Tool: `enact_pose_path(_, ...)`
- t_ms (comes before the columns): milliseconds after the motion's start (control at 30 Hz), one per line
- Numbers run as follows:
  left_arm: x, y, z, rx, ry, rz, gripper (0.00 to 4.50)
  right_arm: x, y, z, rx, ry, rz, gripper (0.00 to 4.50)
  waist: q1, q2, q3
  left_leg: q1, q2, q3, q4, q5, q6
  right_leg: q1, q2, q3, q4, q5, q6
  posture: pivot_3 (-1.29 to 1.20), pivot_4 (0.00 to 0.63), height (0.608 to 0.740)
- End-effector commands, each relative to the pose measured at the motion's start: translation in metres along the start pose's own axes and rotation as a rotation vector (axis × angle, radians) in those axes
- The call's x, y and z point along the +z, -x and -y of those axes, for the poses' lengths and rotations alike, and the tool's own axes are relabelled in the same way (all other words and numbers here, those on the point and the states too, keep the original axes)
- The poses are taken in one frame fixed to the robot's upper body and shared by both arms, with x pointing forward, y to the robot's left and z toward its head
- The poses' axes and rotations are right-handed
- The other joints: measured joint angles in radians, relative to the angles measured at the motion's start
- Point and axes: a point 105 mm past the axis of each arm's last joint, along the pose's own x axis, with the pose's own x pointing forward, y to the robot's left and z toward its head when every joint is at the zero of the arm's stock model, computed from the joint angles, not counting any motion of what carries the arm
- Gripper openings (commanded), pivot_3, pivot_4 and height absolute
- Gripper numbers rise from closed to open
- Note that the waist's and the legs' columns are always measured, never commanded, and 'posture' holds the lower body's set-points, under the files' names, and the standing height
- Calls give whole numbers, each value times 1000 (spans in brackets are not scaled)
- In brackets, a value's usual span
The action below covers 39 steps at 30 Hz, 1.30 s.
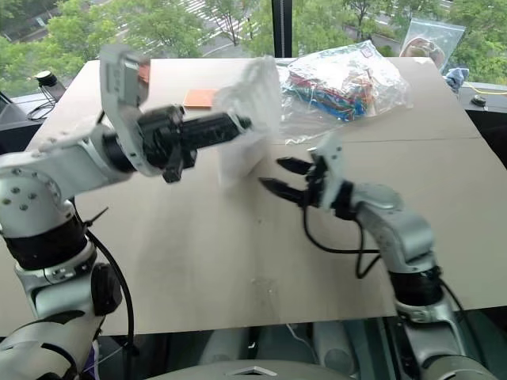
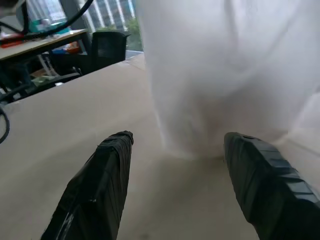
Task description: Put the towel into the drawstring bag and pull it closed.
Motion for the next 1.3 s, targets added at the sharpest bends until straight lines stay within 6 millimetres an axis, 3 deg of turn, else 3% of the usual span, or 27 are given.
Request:
enact_pose_path(33,-11,-8,14,-57,75,29,0,16,24,41,-205,67,15,3122,-1,0,0,2,0,0,0,0,0,1,0,0,1,0,0,0,150,734)
enact_pose_path(200,-61,-10,15,-84,303,-87,0,38,40,64,-302,168,17,3122,-6,0,0,12,0,4,-2,0,0,10,2,5,0,0,0,0,150,734)
enact_pose_path(300,-76,0,9,-34,343,-129,0,46,46,71,-344,235,-11,3122,-6,0,0,12,1,4,-2,0,0,9,3,6,0,0,0,0,150,734)
enact_pose_path(400,-85,18,-2,53,326,-178,0,44,48,71,-365,279,-58,3122,-2,0,0,11,1,4,-2,0,0,9,3,5,0,0,-1,0,150,734)
enact_pose_path(500,-92,41,-17,163,309,-213,0,26,52,71,-373,343,-176,3122,-2,0,0,11,1,5,-3,0,0,9,3,6,-2,-1,-1,0,150,734)
enact_pose_path(633,-94,79,-44,343,237,-258,0,8,60,75,-386,371,-265,3122,-2,0,0,10,1,5,-3,0,0,8,3,5,-2,-1,-1,0,150,734)
enact_pose_path(833,-89,125,-82,549,117,-286,0,-10,74,48,-202,313,-353,3122,3,1,1,10,1,5,-4,0,0,7,2,5,-3,-3,-4,0,150,734)
enact_pose_path(1000,-85,124,-85,553,83,-251,0,-44,66,9,-27,273,-416,3122,2,0,1,10,1,6,-5,0,0,8,2,5,-4,-3,-4,0,150,734)
enact_pose_path(1200,-69,113,-83,534,61,-178,0,-68,51,-12,12,253,-378,3122,1,0,1,10,2,5,-5,0,0,7,2,4,-3,-2,-1,0,150,734)
enact_pose_path(1300,-58,110,-83,529,50,-158,0,-71,42,-11,-18,250,-349,3122,0,0,1,10,2,5,-5,0,0,7,2,4,-3,-2,1,0,150,734)
